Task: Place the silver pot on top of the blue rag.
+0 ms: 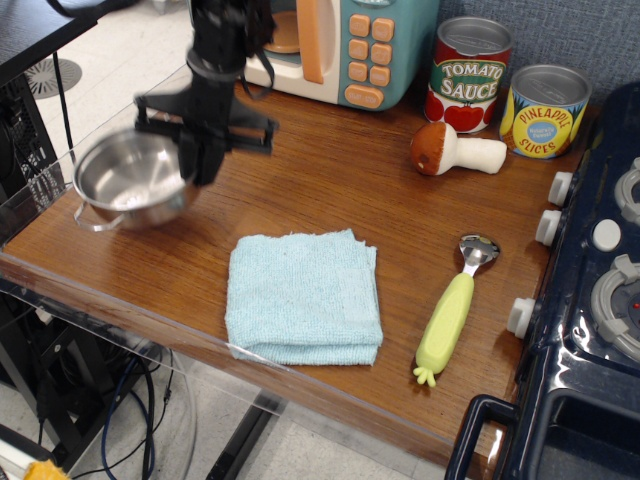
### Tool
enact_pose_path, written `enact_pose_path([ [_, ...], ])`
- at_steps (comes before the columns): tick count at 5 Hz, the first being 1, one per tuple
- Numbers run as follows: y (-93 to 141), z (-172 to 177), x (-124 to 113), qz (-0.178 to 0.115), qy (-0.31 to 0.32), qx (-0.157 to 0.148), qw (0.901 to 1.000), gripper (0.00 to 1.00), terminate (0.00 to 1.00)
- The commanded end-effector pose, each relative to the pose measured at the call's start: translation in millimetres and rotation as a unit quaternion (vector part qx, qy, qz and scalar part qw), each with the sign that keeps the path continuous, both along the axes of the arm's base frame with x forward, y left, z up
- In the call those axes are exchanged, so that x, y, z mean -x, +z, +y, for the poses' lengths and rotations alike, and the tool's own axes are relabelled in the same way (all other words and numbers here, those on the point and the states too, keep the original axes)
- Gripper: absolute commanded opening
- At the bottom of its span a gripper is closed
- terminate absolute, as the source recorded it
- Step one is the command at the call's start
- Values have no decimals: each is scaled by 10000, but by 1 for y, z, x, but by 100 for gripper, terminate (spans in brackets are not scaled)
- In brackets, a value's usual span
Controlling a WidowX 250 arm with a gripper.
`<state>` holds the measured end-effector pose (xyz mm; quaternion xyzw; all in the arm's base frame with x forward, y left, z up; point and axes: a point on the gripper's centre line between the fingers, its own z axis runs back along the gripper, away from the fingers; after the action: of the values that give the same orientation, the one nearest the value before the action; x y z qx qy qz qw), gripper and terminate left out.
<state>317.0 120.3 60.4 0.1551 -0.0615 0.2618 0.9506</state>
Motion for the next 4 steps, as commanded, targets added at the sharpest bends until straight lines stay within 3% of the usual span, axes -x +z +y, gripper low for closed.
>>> enact_pose_path([
  [1, 79, -48, 12, -780, -329, 127, 9963, 0, 0],
  [2, 80, -84, 24, -711, -769, 271, 9941, 0, 0],
  [4, 50, -127, 33, -545, -1376, 306, 9885, 0, 0],
])
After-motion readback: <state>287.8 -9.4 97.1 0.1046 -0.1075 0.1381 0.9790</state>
